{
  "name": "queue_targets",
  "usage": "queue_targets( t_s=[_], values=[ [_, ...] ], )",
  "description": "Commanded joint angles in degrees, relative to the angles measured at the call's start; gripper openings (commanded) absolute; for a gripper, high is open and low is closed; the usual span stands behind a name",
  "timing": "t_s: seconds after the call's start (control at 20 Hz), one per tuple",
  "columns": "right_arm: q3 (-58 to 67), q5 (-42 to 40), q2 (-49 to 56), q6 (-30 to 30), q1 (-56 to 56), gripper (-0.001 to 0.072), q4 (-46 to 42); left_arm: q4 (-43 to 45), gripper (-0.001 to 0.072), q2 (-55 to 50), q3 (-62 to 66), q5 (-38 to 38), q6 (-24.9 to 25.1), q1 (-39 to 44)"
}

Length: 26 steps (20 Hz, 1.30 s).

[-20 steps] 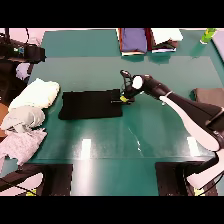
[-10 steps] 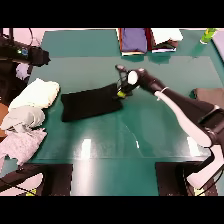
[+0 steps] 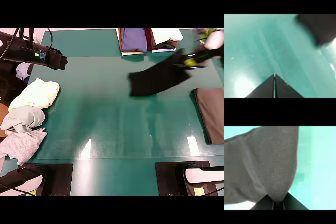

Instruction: Fold the shirts.

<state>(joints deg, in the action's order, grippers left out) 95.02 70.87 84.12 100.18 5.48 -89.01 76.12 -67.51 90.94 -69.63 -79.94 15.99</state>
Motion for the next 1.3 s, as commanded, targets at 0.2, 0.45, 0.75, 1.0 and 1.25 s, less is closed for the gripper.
queue_targets(
  t_s=[0.2, 0.45, 0.75, 1.0, 1.25],
  values=[
    [0.2, 1.7, -3.1, -4.1, 29.3, 0.0020, 6.7, -0.2, 0.0031, 0.0, 0.0, 0.2, -0.6, 0.7],
    [2.7, 1.9, -3.1, -4.3, 33.3, 0.0020, 7.0, -0.3, 0.0031, 0.0, 0.0, 0.1, -1.1, 0.7],
    [16.2, 8.0, -3.1, -4.3, 31.3, 0.0021, 7.0, -0.3, 0.0031, 0.0, 0.0, 0.0, -1.1, 0.7],
    [19.7, 15.2, -4.0, -5.8, 33.0, 0.0020, 6.2, -0.3, 0.0031, 0.0, 0.0, -0.5, -1.0, 0.7],
    [3.8, 15.6, -11.6, -6.8, 36.7, 0.0021, 0.2, -0.3, 0.0031, 0.0, 0.0, -1.9, -0.5, 0.7]
  ],
)
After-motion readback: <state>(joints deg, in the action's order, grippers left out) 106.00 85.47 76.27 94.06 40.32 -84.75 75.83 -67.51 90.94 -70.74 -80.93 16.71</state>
